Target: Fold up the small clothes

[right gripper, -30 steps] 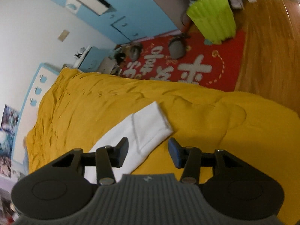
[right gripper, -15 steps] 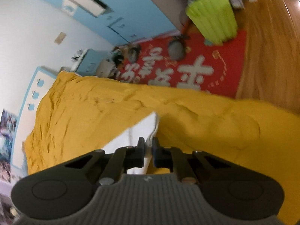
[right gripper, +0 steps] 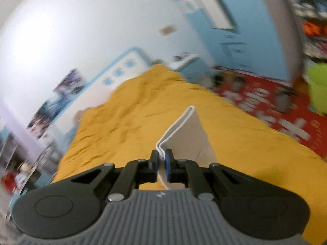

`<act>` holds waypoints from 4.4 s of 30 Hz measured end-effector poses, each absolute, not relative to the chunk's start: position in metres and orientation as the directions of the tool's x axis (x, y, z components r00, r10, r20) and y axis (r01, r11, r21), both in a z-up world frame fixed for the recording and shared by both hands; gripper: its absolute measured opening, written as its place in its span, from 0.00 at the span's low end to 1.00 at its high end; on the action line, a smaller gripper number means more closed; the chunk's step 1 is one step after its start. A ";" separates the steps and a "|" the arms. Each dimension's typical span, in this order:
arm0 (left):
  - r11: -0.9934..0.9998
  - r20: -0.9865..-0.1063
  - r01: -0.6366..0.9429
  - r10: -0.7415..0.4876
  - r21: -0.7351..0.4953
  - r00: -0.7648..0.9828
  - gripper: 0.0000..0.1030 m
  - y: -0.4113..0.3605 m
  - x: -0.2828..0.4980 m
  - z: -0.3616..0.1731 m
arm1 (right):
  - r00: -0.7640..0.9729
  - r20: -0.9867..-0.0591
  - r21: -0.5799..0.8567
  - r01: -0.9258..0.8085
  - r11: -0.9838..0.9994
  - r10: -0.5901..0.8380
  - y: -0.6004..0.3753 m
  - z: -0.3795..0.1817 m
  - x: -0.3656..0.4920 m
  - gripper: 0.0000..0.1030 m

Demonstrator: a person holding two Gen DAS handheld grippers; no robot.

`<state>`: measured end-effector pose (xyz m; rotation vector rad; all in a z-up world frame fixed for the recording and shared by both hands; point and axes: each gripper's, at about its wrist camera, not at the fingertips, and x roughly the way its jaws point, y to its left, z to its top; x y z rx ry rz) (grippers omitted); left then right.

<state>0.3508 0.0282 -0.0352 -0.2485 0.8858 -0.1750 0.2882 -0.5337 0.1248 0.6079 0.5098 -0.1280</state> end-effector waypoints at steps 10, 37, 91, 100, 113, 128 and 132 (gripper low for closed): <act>0.934 -0.674 0.023 -0.274 -0.357 0.686 0.36 0.104 0.340 -0.011 | 0.876 -0.424 0.474 -0.002 0.881 0.230 -0.345 0.197 0.363 0.02; 0.836 -0.631 -0.088 -0.336 -0.542 0.699 0.35 0.215 0.340 -0.070 | 0.465 -0.689 0.575 -0.117 0.809 0.557 0.000 -0.089 0.421 0.03; 0.955 -0.745 -0.003 -0.230 -0.297 0.626 0.09 0.153 0.383 -0.102 | 0.504 -0.843 0.278 0.104 0.955 0.190 -0.352 -0.104 0.379 0.22; 0.954 -0.762 -0.040 -0.213 -0.298 0.611 0.09 0.158 0.364 -0.109 | 0.517 -0.822 0.369 0.165 0.915 0.238 -0.363 -0.133 0.351 0.00; 0.959 -0.741 0.030 -0.238 -0.283 0.628 0.09 0.150 0.340 -0.096 | 0.510 -0.848 0.211 0.078 0.974 0.143 -0.340 -0.107 0.328 0.06; 0.984 -0.800 0.098 -0.177 -0.147 0.573 0.11 0.122 0.330 -0.088 | 0.532 -0.841 0.093 -0.030 0.995 0.095 -0.329 -0.085 0.288 0.07; 0.976 -0.764 0.193 -0.201 -0.102 0.614 0.11 0.113 0.299 -0.049 | 0.569 -0.813 0.076 -0.108 0.991 0.124 -0.323 -0.044 0.264 0.07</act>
